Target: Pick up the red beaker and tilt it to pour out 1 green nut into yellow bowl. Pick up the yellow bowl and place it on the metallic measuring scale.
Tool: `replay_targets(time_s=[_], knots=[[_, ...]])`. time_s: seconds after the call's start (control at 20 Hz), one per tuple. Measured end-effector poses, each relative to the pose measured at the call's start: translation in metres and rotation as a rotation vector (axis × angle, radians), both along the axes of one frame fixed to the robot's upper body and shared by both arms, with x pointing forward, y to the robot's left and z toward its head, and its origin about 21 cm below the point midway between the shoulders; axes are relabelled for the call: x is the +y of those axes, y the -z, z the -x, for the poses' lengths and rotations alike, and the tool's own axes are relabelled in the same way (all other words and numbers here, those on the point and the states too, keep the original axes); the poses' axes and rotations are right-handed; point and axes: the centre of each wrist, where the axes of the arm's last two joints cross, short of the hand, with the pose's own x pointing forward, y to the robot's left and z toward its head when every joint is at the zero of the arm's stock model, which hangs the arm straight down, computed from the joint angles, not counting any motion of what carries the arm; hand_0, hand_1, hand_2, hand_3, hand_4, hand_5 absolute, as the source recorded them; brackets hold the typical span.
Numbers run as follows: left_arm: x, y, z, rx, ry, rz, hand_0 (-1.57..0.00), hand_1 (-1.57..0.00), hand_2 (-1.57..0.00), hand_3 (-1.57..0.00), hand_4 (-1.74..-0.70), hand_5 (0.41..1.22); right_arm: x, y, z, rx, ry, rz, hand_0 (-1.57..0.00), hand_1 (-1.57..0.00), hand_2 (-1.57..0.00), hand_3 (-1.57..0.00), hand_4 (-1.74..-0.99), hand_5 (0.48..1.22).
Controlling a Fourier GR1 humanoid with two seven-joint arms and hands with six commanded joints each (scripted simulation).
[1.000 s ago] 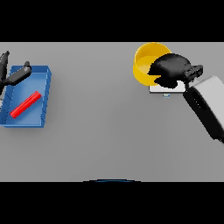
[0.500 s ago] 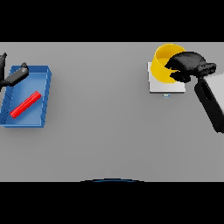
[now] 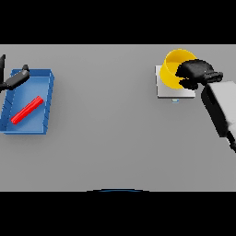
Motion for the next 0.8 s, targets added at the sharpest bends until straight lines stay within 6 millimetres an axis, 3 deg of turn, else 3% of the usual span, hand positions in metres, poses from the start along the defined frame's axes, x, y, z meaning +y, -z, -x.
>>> replay_targets(time_s=[0.1, 0.2, 0.25, 0.3, 0.4, 0.5, 0.65, 0.8], knots=[[-0.0062, 0.001, -0.0022, 0.003, 0.006, 0.008, 0.0, 0.0, 0.0, 0.0, -0.81, 0.734, 0.0015, 0.0016, -0.0018, -0.008, -0.012, -0.008, -1.55, -1.42, -1.57, -1.48, -1.721, 1.221], [-0.0047, -0.001, -0.0028, -0.001, -0.002, -0.001, 0.0, 0.0, 0.0, 0.0, -0.81, 0.74, -0.0062, 0.0028, -0.0013, 0.015, -0.006, -0.013, -1.54, -1.41, -1.57, -1.17, -1.728, 1.221], [-0.009, 0.0009, -0.0044, 0.003, 0.001, 0.005, 0.0, 0.0, 0.0, 0.0, -0.81, 0.745, -0.0026, 0.005, -0.0018, 0.024, 0.01, -0.015, -1.54, -1.44, -1.5, -1.02, -1.659, 1.221], [-0.0075, 0.0032, -0.0029, 0.01, 0.004, 0.009, 0.0, 0.0, 0.0, 0.0, -0.81, 0.745, -0.0031, 0.0041, -0.0038, 0.036, 0.017, -0.023, -1.52, -1.35, -1.35, -0.91, -1.596, 1.134], [-0.0082, 0.0026, -0.004, 0.016, -0.003, 0.006, 0.0, 0.0, 0.0, 0.0, -0.81, 0.744, -0.0002, 0.0032, -0.0049, 0.056, 0.036, -0.033, -0.98, -0.87, -0.95, -0.76, -1.504, 0.983], [-0.0052, 0.0047, -0.0042, 0.015, -0.004, 0.006, 0.0, 0.0, 0.0, 0.0, -0.81, 0.742, -0.0058, 0.0014, -0.0049, 0.071, 0.027, -0.046, -0.62, -0.55, -0.69, -0.67, -1.444, 0.887], [-0.0077, 0.0046, -0.0079, 0.01, 0.0, -0.007, 0.0, 0.0, 0.0, 0.0, -0.81, 0.739, -0.0061, 0.0007, -0.0082, 0.085, 0.028, -0.046, -0.32, -0.28, -0.45, -0.57, -1.397, 0.799], [-0.0056, 0.0045, -0.0058, 0.014, 0.004, 0.01, 0.0, 0.0, 0.0, 0.0, -0.81, 0.736, -0.0047, 0.0057, -0.0082, 0.102, 0.002, -0.034, -0.16, -0.14, -0.29, -0.47, -1.356, 0.755]])
